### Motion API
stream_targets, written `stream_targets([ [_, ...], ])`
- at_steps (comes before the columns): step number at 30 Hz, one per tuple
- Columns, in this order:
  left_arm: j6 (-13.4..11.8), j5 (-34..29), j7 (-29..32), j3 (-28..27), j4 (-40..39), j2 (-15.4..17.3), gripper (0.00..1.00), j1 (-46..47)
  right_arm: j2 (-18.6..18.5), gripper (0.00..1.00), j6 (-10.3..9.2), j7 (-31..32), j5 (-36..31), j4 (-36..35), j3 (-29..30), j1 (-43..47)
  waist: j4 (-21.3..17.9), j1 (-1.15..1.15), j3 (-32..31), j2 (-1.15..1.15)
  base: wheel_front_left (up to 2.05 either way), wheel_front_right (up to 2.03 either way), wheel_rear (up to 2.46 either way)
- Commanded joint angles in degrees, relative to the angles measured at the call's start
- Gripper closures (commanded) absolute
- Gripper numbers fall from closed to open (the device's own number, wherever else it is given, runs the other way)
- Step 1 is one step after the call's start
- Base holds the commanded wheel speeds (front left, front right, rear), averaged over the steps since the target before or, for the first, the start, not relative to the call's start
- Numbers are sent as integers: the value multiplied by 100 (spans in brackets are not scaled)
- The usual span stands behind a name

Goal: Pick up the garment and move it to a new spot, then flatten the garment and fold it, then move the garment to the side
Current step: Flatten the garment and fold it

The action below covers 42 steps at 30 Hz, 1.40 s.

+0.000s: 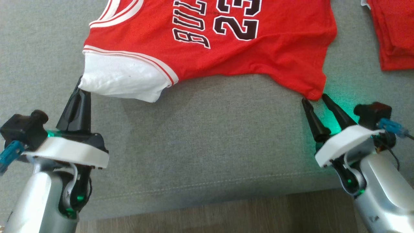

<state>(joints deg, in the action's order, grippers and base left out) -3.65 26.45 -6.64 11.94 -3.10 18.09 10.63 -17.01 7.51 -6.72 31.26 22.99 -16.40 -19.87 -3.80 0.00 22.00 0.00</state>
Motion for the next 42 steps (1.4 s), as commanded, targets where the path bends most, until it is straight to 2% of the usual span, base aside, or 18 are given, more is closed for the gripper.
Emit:
stream_targets([
  [1,-53,-28,-18,-257,-185,191,100,130,34,40,-2,-80,-41,-41,-84,-118,6,0,10,0,0,0,0],
  [2,-64,-29,-12,-256,-189,194,100,126,63,66,-2,-80,-59,45,-86,-162,12,0,14,0,0,0,0],
  [3,-69,-31,-6,-248,-193,195,100,125,85,98,-2,-78,-69,117,-95,-196,23,0,16,0,0,0,0],
  [4,-71,-33,1,-237,-195,196,100,127,104,100,-2,-53,-58,180,-108,-215,39,0,14,0,0,0,0],
  [9,-69,-32,42,-217,-222,229,100,198,19,100,-2,-38,-19,181,25,-116,108,0,-27,0,0,0,0],
  [14,62,82,88,-307,-414,364,100,462,-200,100,-2,66,311,-768,595,44,75,0,-208,0,0,0,0],
  [18,223,233,349,-462,-780,618,100,1038,-676,100,-2,712,243,-1862,1158,-134,-26,0,-419,0,0,0,0],
  [21,357,344,680,-539,-1029,841,100,1676,-851,100,-2,1328,211,-2612,1560,-526,-103,0,-541,0,0,0,0],
  [26,559,387,1250,-480,-1154,1115,100,3052,-1100,100,-2,2382,207,-3265,2004,-1523,-161,0,-662,0,0,0,0],
  [32,723,352,1768,-233,-444,1176,100,4619,-1277,100,-2,3313,313,-2952,2126,-2911,-167,0,-634,0,0,0,0],
  [33,723,352,1768,-233,-444,1176,100,4619,-1277,100,-2,3313,313,-2952,2126,-2911,-167,0,-634,0,0,0,0],
  [38,856,216,2093,93,649,1141,100,5740,-1133,100,-2,3664,263,-2096,1778,-3974,-171,0,-335,0,0,0,0],
  [42,951,-155,2038,454,1640,1106,100,6648,-938,100,-2,3556,81,-1204,1367,-4765,-177,0,28,0,0,0,0],
])
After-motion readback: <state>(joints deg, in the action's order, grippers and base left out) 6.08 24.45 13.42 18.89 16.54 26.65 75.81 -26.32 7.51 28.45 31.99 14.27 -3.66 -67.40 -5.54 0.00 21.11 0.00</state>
